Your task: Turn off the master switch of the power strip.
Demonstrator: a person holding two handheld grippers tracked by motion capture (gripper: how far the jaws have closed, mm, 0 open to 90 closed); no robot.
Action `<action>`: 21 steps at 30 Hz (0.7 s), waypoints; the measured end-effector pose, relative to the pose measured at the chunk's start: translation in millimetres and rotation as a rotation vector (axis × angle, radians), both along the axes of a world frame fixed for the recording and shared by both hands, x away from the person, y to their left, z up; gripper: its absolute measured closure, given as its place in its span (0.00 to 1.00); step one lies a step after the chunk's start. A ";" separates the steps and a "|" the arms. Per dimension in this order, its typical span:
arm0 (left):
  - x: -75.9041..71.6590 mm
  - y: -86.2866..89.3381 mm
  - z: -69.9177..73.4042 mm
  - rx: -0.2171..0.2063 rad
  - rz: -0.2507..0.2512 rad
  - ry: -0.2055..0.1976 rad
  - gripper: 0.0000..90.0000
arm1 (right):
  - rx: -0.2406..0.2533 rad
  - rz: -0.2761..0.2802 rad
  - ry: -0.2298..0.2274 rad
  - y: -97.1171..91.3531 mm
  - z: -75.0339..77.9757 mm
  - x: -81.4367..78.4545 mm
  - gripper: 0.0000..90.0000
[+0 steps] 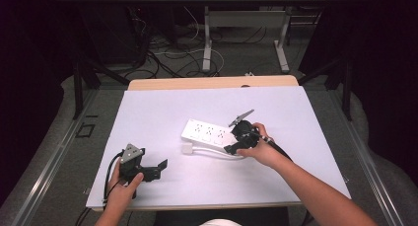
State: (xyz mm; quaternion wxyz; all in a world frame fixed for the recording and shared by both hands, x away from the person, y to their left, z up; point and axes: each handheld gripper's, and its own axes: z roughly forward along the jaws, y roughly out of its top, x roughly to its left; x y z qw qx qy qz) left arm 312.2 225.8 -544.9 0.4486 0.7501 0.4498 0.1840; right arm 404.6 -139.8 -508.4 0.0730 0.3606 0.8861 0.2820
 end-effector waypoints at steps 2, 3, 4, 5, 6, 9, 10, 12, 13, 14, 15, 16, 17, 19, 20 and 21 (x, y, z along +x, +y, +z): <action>0.0 -0.1 -0.1 -0.003 0.000 -0.001 0.01 | 0.009 0.000 0.000 1.2 1.2 -1.2 0.32; 0.1 0.0 -0.3 -0.002 0.001 0.000 0.01 | 0.010 -0.002 -0.009 1.7 1.5 -1.6 0.28; 0.1 0.1 -0.2 -0.001 0.000 0.002 0.01 | 0.014 0.014 -0.035 2.0 1.2 -0.8 0.26; 0.1 0.0 -0.3 -0.002 0.000 0.002 0.01 | 0.015 0.005 -0.034 2.7 2.3 -2.2 0.25; 0.0 0.0 -0.1 -0.001 -0.001 0.003 0.01 | 0.016 0.004 -0.043 2.9 3.0 -2.2 0.24; -0.1 -0.2 -0.2 -0.001 -0.002 0.002 0.01 | 0.032 -0.003 -0.055 3.8 5.3 -2.5 0.17; -0.1 -0.1 -0.2 0.000 -0.002 0.002 0.01 | 0.031 -0.008 -0.061 3.5 6.1 -2.5 0.14; 0.1 -0.1 -0.2 -0.001 -0.001 0.002 0.01 | 0.045 -0.017 -0.072 3.2 7.1 -2.7 0.08; 0.1 0.0 -0.2 -0.002 -0.001 0.002 0.01 | 0.055 -0.018 -0.083 3.0 6.9 -2.5 0.02; 0.1 0.0 -0.3 -0.002 0.000 0.002 0.01 | 0.058 -0.013 -0.091 2.5 7.0 -1.9 0.00; 0.1 0.0 -0.3 -0.002 0.000 0.003 0.01 | 0.067 -0.019 -0.088 2.4 7.3 -2.0 0.00; 0.1 0.0 -0.3 -0.002 0.001 0.003 0.01 | 0.072 -0.025 -0.077 2.0 8.4 -2.4 0.00; 0.3 -0.1 -0.4 -0.002 0.000 0.002 0.01 | 0.071 -0.032 -0.088 1.6 8.6 -2.4 0.00; 0.3 0.5 0.1 0.004 -0.006 0.007 0.01 | 0.065 -0.041 -0.086 1.1 8.9 -2.4 0.00; 0.4 0.7 0.3 0.009 -0.008 0.004 0.01 | 0.081 -0.057 -0.109 1.5 7.3 -1.8 0.00; 0.3 0.7 0.3 0.009 -0.007 0.005 0.01 | 0.086 -0.054 -0.114 0.5 7.4 -1.2 0.00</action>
